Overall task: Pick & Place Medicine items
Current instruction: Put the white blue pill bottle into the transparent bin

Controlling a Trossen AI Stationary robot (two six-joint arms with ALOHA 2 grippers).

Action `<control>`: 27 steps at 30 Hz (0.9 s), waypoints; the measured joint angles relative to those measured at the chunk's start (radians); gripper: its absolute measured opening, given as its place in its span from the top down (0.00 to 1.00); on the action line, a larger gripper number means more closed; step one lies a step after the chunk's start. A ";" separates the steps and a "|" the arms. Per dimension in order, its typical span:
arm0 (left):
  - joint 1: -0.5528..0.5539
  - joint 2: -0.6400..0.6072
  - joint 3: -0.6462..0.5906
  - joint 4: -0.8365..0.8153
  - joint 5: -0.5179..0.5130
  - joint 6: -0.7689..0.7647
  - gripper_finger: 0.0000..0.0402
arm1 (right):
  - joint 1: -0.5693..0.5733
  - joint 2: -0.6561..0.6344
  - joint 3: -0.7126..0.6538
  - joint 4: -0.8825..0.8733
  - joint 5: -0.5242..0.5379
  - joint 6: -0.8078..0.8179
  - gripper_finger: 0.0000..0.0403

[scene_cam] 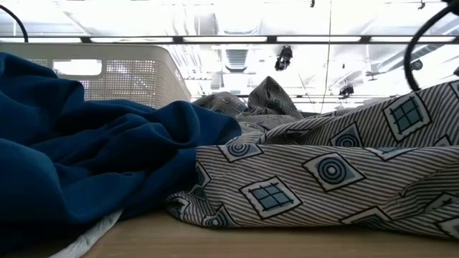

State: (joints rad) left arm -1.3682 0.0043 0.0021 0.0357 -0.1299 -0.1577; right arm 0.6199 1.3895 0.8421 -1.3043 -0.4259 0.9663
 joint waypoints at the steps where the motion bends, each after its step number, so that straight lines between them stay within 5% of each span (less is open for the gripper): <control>1: 0.000 0.000 0.000 0.000 0.000 0.000 0.88 | 0.008 0.000 -0.001 -0.004 0.007 -0.005 0.19; 27: 0.000 0.000 0.000 0.000 0.000 0.000 0.88 | 0.023 0.001 -0.114 0.073 0.121 -0.073 0.19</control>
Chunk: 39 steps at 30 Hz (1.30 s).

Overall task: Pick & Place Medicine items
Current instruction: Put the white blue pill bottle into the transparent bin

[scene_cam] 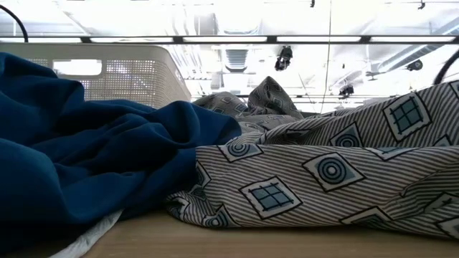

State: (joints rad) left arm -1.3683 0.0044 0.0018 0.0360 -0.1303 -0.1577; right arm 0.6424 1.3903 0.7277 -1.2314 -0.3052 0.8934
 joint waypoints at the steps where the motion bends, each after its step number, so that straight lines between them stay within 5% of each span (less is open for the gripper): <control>1: 0.000 0.000 0.000 0.000 0.000 0.000 0.88 | -0.006 0.000 0.000 0.009 0.010 -0.003 0.19; 18: 0.000 0.000 0.000 0.000 0.000 0.000 0.88 | -0.183 0.000 0.000 0.039 0.144 -0.063 0.19; 39: 0.000 0.000 0.000 0.000 0.000 0.000 0.88 | -0.195 0.012 -0.009 0.078 0.043 0.031 0.19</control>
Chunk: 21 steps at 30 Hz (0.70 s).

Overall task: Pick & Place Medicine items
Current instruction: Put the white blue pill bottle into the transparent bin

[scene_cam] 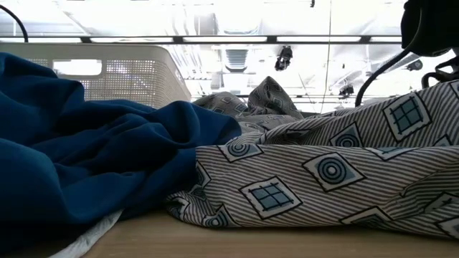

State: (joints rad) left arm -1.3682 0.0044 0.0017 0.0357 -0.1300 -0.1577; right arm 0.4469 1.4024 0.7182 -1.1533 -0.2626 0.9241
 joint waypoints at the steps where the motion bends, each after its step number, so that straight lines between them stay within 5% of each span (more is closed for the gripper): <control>1: 0.000 0.000 0.000 0.000 0.000 0.000 0.88 | 0.000 0.004 -0.005 0.012 0.000 0.000 0.19; 21: 0.000 0.000 0.000 0.000 0.000 0.000 0.88 | 0.000 0.020 -0.020 0.069 0.000 -0.015 0.20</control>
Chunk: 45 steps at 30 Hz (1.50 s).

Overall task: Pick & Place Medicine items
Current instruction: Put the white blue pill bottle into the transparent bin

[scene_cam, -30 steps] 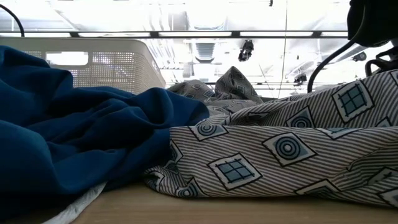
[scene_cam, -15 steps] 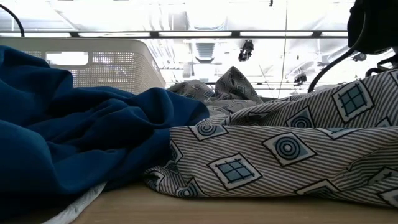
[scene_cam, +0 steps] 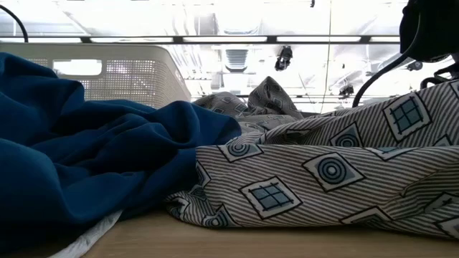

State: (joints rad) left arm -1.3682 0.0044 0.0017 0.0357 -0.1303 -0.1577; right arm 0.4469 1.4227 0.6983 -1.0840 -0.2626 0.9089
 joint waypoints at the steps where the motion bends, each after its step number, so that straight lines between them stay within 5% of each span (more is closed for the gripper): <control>1: 0.000 0.000 0.000 0.000 0.000 0.000 0.88 | 0.000 0.000 0.000 0.000 0.000 -0.002 0.22; 22: 0.000 0.000 0.000 0.000 0.000 0.000 0.88 | 0.000 0.000 0.000 0.001 0.000 -0.023 0.60; 38: 0.000 0.000 0.000 0.000 0.000 0.000 0.88 | 0.000 -0.004 0.007 -0.013 0.005 -0.030 0.61; 45: 0.000 0.000 0.000 0.000 0.000 0.000 0.88 | 0.000 -0.008 0.088 -0.125 0.107 -0.076 0.59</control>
State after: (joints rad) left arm -1.3683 0.0044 0.0017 0.0358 -0.1300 -0.1577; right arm 0.4465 1.4147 0.7859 -1.2085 -0.1560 0.8325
